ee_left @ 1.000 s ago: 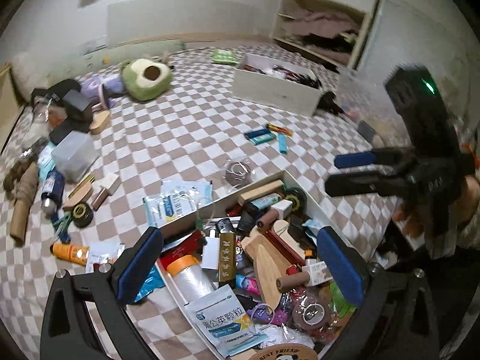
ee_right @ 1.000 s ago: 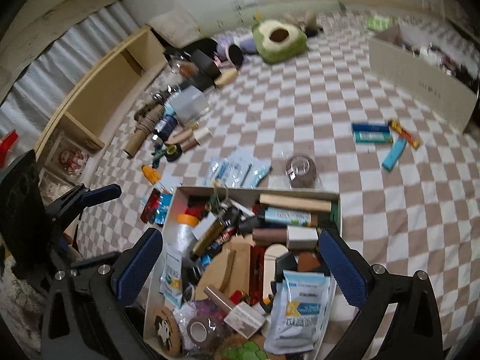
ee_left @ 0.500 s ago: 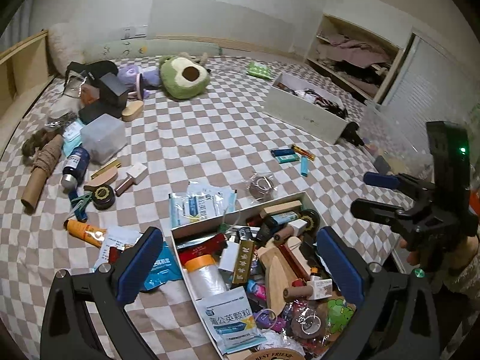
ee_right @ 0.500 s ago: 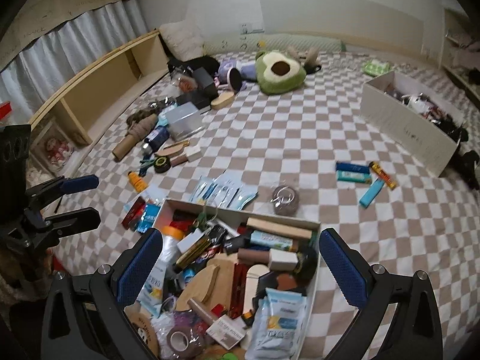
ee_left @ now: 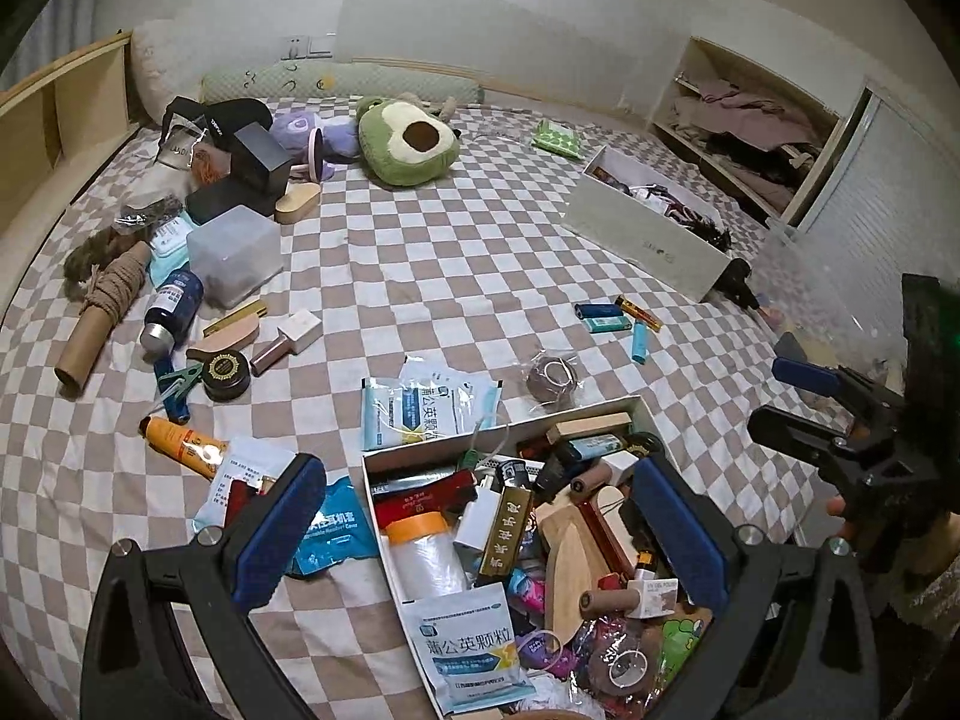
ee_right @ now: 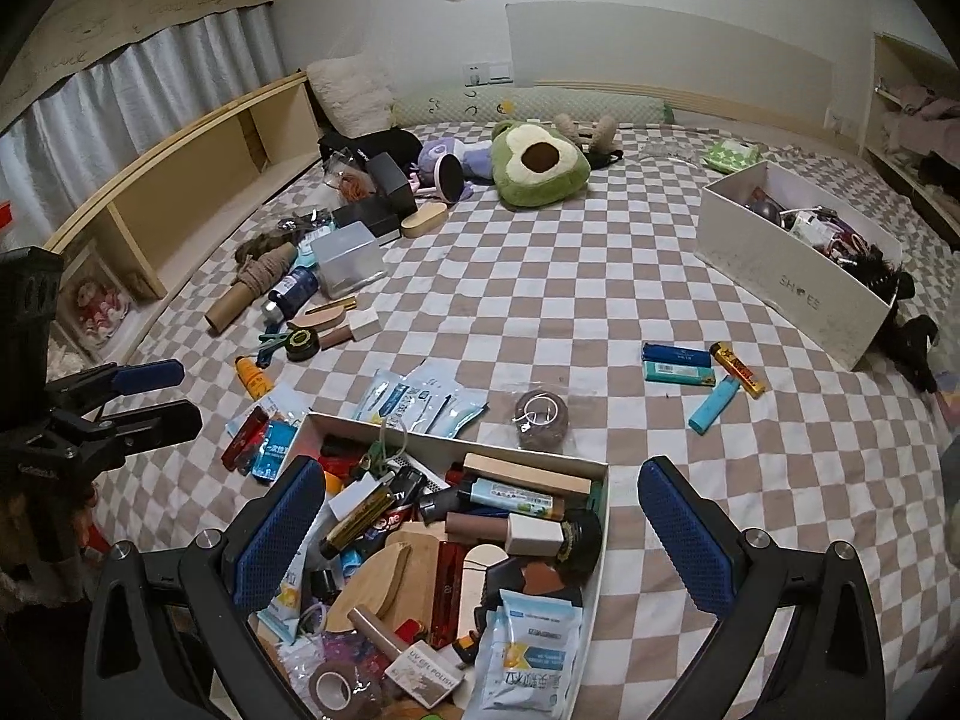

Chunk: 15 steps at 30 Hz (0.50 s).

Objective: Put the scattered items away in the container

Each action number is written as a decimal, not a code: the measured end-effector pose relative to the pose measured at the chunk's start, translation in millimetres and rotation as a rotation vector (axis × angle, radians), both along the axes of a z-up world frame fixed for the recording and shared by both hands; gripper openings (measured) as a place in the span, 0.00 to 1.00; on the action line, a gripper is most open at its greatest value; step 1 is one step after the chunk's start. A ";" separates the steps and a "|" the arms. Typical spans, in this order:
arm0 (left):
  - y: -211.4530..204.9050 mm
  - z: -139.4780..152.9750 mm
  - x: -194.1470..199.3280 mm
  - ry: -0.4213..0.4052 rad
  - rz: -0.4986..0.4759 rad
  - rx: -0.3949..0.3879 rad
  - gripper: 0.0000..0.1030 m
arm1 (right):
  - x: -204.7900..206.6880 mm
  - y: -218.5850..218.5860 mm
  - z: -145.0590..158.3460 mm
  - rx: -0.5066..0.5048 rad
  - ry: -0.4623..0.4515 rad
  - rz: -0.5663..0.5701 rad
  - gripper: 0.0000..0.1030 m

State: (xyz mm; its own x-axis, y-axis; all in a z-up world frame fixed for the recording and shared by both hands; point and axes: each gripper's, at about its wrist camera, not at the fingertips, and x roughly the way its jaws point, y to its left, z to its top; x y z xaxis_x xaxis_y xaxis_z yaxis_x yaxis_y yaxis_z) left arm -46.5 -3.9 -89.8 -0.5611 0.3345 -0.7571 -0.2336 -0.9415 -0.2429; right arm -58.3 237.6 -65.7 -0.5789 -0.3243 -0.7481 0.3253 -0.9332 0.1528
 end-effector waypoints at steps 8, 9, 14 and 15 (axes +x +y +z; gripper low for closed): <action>5.5 1.4 -2.2 0.009 -0.004 -0.022 1.00 | -2.8 0.5 -1.4 0.008 -0.006 -0.001 1.00; 6.3 2.4 -1.8 0.013 -0.005 -0.029 1.00 | -2.8 1.0 -1.3 0.008 -0.007 -0.001 1.00; 8.2 16.0 4.4 0.071 0.018 -0.089 1.00 | -0.8 3.0 5.5 0.013 0.004 0.006 1.00; 7.6 18.9 5.3 0.080 0.024 -0.092 1.00 | 0.5 3.5 9.1 0.012 0.012 0.005 1.00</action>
